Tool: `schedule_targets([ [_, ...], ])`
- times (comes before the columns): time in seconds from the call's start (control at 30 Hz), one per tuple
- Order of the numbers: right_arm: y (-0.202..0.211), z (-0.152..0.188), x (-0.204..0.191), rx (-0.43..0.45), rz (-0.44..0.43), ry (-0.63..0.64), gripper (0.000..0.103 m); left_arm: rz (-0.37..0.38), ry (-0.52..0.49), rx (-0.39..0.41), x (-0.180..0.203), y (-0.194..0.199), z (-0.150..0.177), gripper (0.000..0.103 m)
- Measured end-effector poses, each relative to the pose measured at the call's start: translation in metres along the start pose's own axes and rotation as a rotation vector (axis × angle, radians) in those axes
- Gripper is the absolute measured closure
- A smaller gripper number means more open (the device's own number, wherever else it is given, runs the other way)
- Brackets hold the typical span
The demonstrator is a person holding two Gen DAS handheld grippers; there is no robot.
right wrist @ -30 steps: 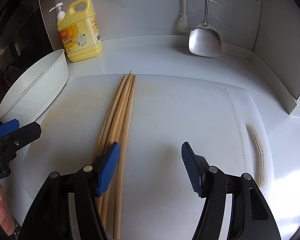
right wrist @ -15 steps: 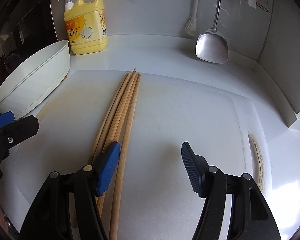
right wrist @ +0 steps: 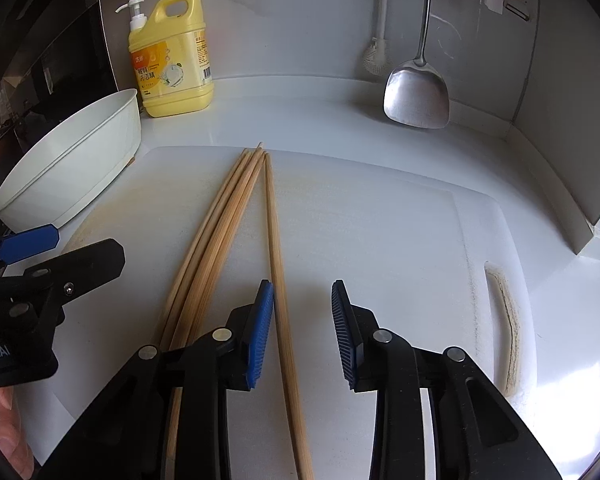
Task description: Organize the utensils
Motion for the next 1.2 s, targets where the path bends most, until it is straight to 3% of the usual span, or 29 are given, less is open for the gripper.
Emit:
schedule_targets([
  [0.57,0.005,0.006,0.026,0.012,0.031,-0.045,0.073,0.000,-0.054,-0.035,0.031,-0.032,-0.002,0.007],
  [1.2,0.004,0.004,0.026,0.011,0.035,-0.047,0.073,-0.063,0.052,-0.030,-0.022,-0.028,0.006,0.007],
])
Point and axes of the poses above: each gripper's, at about its wrist camera, not at the fingertips, and y roughly against the way its jaws point, x to its right, z to its underside, the point moved 4 cm from there along -y, roughly the way its jaws point, and after that the axes turned 5 degrees about -y, right-handed, at the moved point
